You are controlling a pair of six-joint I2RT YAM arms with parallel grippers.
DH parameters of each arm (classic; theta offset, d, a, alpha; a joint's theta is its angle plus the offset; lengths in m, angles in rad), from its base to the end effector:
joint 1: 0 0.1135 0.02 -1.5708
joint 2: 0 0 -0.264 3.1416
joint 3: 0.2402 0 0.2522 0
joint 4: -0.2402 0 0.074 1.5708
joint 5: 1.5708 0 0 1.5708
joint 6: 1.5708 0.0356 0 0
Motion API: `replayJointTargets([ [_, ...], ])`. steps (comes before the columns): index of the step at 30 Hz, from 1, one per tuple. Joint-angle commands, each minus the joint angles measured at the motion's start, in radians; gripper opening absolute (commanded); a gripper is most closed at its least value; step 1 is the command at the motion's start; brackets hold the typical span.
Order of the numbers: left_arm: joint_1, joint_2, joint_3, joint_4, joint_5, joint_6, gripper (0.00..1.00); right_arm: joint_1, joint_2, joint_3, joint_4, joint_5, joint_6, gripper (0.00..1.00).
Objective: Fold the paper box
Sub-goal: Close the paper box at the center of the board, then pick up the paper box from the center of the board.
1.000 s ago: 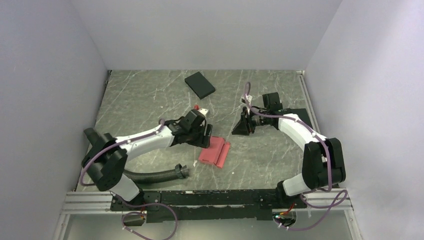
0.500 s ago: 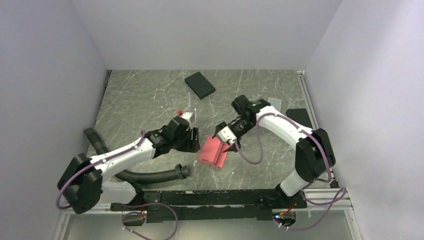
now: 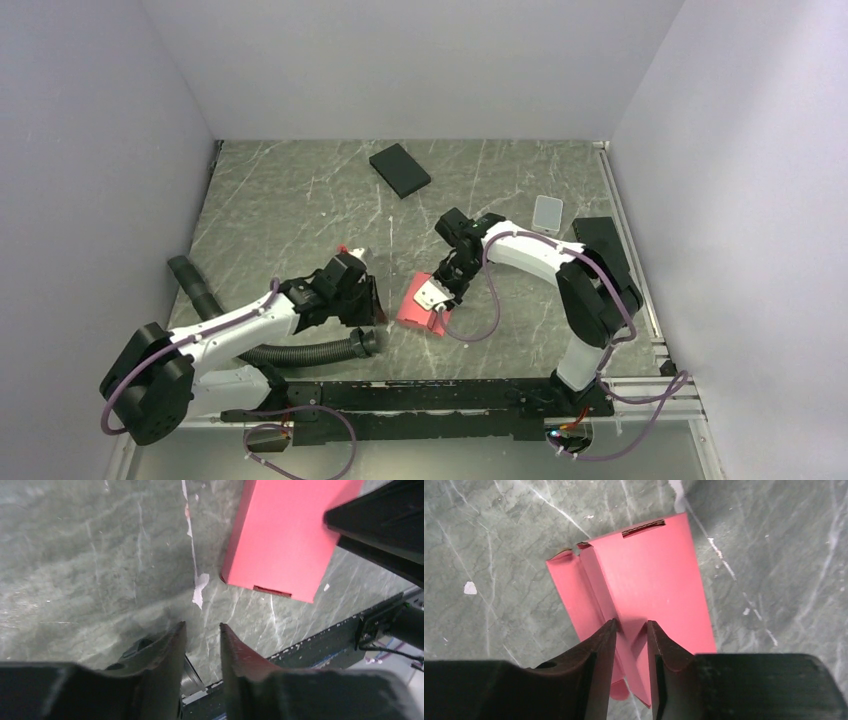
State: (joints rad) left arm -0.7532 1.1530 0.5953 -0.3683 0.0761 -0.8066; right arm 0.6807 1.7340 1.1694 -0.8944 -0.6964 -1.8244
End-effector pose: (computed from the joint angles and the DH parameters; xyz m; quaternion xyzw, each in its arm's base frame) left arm 0.1574 -0.1513 0.1885 -0.0132 0.9478 -0.2483 0.1997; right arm 0.2291 0.2149 0.1929 -0.8974 0.2756 0.2580 0.2285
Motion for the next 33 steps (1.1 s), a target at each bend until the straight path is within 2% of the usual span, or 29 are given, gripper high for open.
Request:
replayJointTargets([
  [1,0.003,0.003,-0.017,0.087,0.132,-0.091,0.32,0.009,-0.013,-0.064,0.106,0.065,0.059,0.3],
  [6,0.003,0.13,-0.039,0.271,0.272,-0.127,0.24,0.017,-0.034,-0.132,0.158,0.088,0.11,0.26],
  [11,-0.002,0.259,-0.024,0.36,0.313,-0.14,0.22,0.025,-0.061,-0.17,0.231,0.082,0.231,0.25],
  [19,0.043,0.372,0.115,0.214,0.216,-0.044,0.24,0.053,-0.073,-0.2,0.293,0.087,0.431,0.23],
  [24,0.131,0.469,0.204,0.207,0.256,0.032,0.24,0.069,-0.085,-0.199,0.349,0.107,0.627,0.23],
  [33,0.214,0.689,0.447,0.186,0.345,0.152,0.25,0.087,-0.045,-0.158,0.419,0.151,1.008,0.25],
])
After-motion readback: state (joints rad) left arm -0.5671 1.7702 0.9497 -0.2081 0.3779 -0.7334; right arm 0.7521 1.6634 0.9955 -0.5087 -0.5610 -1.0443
